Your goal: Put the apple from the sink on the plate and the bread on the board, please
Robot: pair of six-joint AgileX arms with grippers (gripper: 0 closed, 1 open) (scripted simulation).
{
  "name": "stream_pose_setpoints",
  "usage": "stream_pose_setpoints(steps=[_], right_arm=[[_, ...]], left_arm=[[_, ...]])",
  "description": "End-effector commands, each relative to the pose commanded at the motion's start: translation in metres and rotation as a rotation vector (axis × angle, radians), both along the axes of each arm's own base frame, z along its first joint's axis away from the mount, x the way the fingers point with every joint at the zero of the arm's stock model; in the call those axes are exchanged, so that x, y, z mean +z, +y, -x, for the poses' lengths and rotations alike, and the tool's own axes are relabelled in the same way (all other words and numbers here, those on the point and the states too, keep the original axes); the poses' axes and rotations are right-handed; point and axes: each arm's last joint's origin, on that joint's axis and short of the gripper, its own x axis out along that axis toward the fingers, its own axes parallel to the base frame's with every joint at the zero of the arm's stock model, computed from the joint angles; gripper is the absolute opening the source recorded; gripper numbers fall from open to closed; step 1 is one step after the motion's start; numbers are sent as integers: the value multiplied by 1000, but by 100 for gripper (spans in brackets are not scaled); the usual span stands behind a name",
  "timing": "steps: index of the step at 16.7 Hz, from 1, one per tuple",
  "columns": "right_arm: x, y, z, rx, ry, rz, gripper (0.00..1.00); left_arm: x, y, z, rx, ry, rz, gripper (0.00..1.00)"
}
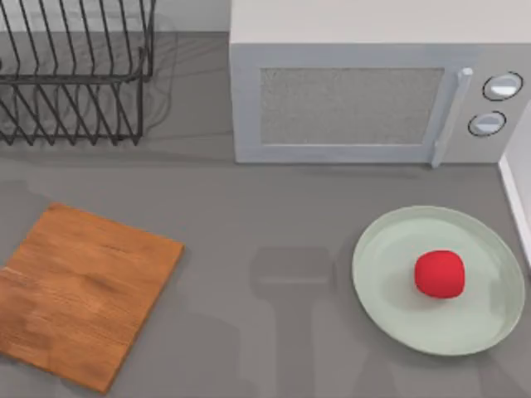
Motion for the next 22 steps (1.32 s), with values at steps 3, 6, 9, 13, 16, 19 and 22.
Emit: stream_pose_setpoints(steps=[3,6,9,13,16,19,22], right_arm=[[0,0,0,0,0,0,100],[0,0,0,0,0,0,100],[0,0,0,0,0,0,100],[0,0,0,0,0,0,100],[0,0,0,0,0,0,100],[0,0,0,0,0,0,100],[0,0,0,0,0,0,100]], left_arm=[[-14,18,-29,-42,195,29,100],[-26,31,-45,-73,318,59,100],[-31,36,-51,-85,358,71,100],[-31,34,-51,-89,356,69,100],[-42,35,-51,-86,361,71,100],[-70,36,-53,-85,354,69,100],[-96,36,-52,-85,354,69,100]])
